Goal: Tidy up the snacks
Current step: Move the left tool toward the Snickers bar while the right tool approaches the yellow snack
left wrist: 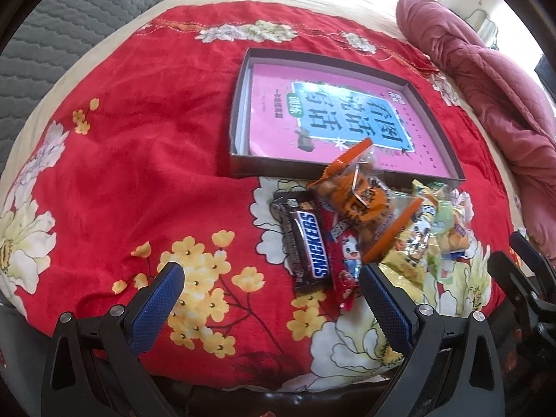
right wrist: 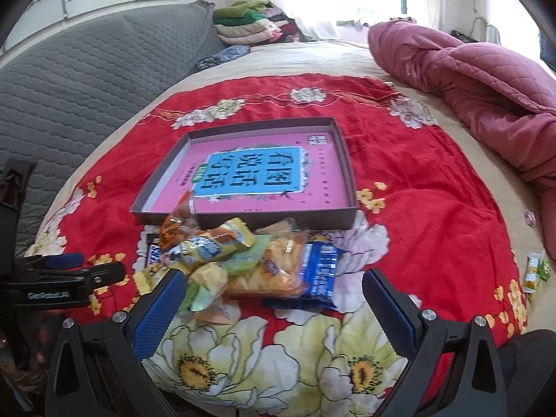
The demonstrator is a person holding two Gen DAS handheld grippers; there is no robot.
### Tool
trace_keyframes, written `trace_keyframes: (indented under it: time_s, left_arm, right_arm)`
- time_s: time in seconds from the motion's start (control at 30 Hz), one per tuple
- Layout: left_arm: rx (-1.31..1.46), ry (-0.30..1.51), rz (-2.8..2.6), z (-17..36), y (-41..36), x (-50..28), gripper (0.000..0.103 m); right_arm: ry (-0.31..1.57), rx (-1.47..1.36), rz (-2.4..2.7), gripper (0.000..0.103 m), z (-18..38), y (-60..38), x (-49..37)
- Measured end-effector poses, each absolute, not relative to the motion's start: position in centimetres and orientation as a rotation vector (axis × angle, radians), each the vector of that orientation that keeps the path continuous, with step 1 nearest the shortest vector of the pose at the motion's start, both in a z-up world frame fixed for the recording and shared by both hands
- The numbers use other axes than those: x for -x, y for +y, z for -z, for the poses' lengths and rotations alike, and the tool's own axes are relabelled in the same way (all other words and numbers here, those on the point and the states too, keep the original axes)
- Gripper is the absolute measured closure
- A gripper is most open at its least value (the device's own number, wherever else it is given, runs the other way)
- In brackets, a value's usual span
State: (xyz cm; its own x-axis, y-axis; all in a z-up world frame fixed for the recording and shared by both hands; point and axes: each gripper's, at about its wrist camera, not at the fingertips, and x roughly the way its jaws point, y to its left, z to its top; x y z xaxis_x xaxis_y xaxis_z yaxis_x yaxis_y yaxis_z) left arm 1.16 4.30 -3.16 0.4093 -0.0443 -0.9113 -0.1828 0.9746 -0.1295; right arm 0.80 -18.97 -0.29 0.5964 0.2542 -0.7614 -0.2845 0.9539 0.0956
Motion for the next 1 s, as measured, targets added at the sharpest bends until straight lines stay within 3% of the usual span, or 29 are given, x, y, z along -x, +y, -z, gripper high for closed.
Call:
trace_keyframes:
  time_s: [0.83,1.0]
  left_arm:
    - [0.217,1.259,-0.095,8.3,4.7,-6.1,0.003]
    - [0.226,1.253,-0.081,8.6,4.9,-6.2,0.003]
  right_arm:
    - [0.992,0.003,-0.428,0.005,1.9,-14.7,-3.2]
    - [1.05,-0.046,-0.424,0.012,2.5,-14.2,-4.1]
